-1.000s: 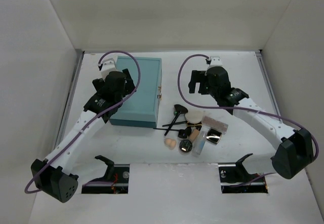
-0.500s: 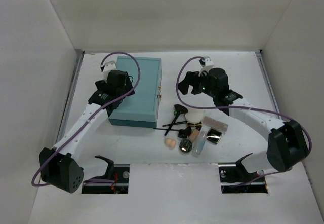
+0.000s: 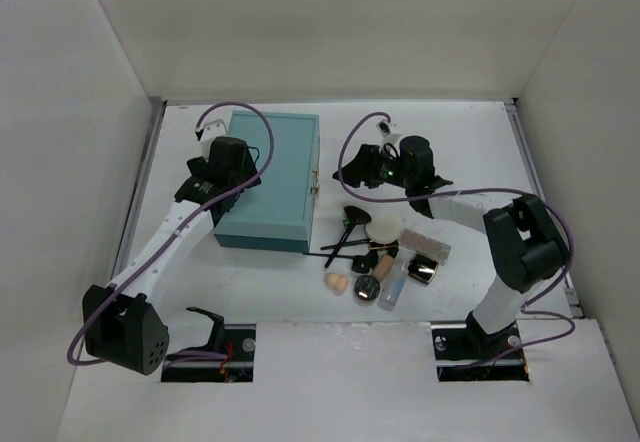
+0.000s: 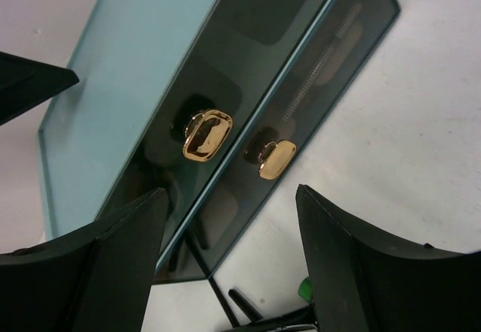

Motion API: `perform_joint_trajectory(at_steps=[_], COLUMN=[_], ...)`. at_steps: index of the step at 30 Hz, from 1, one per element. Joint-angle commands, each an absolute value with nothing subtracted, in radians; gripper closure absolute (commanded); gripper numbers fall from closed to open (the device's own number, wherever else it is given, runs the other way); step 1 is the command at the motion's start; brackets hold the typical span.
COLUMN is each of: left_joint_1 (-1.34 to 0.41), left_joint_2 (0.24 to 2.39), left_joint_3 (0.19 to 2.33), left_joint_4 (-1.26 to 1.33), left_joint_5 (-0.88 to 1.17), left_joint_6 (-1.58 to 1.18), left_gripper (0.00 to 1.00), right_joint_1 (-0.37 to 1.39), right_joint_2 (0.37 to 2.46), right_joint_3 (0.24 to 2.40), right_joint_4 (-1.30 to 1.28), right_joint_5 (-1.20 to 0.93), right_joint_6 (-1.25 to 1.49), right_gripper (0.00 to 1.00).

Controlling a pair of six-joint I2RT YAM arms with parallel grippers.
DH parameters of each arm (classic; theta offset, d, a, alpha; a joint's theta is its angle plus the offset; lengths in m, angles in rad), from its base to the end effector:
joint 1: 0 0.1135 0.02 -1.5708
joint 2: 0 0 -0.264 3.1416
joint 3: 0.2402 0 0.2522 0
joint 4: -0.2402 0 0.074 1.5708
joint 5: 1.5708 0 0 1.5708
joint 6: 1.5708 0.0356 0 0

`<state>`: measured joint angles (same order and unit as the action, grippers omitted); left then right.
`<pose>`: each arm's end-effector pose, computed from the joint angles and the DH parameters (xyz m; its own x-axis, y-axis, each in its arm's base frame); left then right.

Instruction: Organize the makeup

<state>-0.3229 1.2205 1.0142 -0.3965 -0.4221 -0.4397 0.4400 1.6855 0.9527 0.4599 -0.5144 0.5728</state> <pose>0.2599 -0.0716 0.3096 -0.4735 -0.2510 -0.8443 -0.2565 0.9563 -0.1405 0.3305 0.1749 0.2282 -0.6382 0.2211 -0.7374 -0.5397 0.5546 0.6334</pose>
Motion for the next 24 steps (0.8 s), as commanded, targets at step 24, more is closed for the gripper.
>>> perform_joint_trajectory(at_steps=[24], left_joint_1=[-0.266], left_joint_2=[1.433], left_joint_3=[1.008], left_joint_4=[-0.448], left_joint_5=[-0.390], left_joint_6=[-0.393], left_gripper=[0.24], right_joint_1=[0.508], right_joint_2=[1.991], right_joint_3=[1.120], right_joint_4=[0.873], right_joint_5=[-0.693], right_joint_6=[0.845], right_gripper=[0.30])
